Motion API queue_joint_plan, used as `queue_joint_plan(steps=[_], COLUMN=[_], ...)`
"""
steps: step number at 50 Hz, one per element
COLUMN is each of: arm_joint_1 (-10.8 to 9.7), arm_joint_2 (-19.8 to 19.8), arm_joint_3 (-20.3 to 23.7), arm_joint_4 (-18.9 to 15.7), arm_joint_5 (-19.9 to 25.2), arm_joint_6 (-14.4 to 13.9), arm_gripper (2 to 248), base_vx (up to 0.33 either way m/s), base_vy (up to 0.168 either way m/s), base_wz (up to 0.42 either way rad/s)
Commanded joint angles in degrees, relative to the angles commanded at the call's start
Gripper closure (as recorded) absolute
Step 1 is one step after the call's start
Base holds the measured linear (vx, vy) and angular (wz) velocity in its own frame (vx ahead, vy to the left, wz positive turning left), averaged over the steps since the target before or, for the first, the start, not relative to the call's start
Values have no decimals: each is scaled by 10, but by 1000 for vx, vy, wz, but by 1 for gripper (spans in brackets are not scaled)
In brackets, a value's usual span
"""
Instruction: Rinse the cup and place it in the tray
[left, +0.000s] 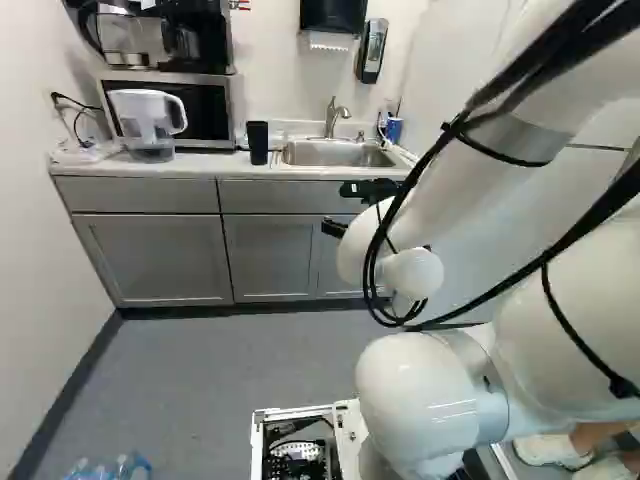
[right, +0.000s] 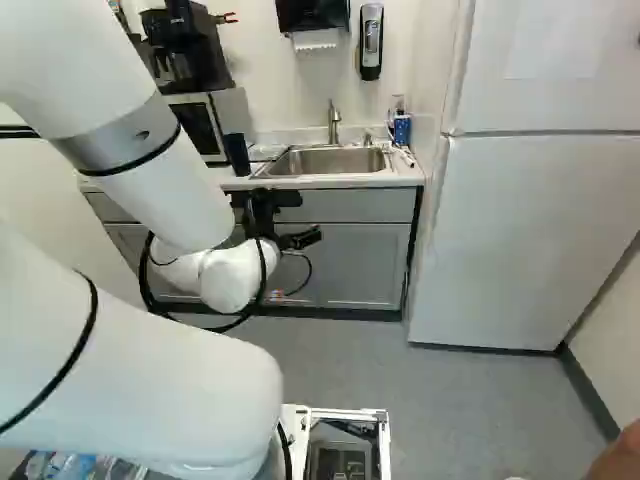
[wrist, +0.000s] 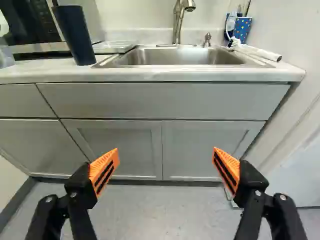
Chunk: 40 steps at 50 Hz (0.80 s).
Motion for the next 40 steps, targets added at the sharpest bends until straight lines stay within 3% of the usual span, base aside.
queue_joint_plan(steps=[40], arm_joint_1=[0], arm_joint_2=[-6], arm_joint_3=[-16], arm_joint_4=[0], arm_joint_5=[0], arm_joint_6=[0], arm_gripper=[3], base_vx=[0], base_vy=[0], base_wz=[0])
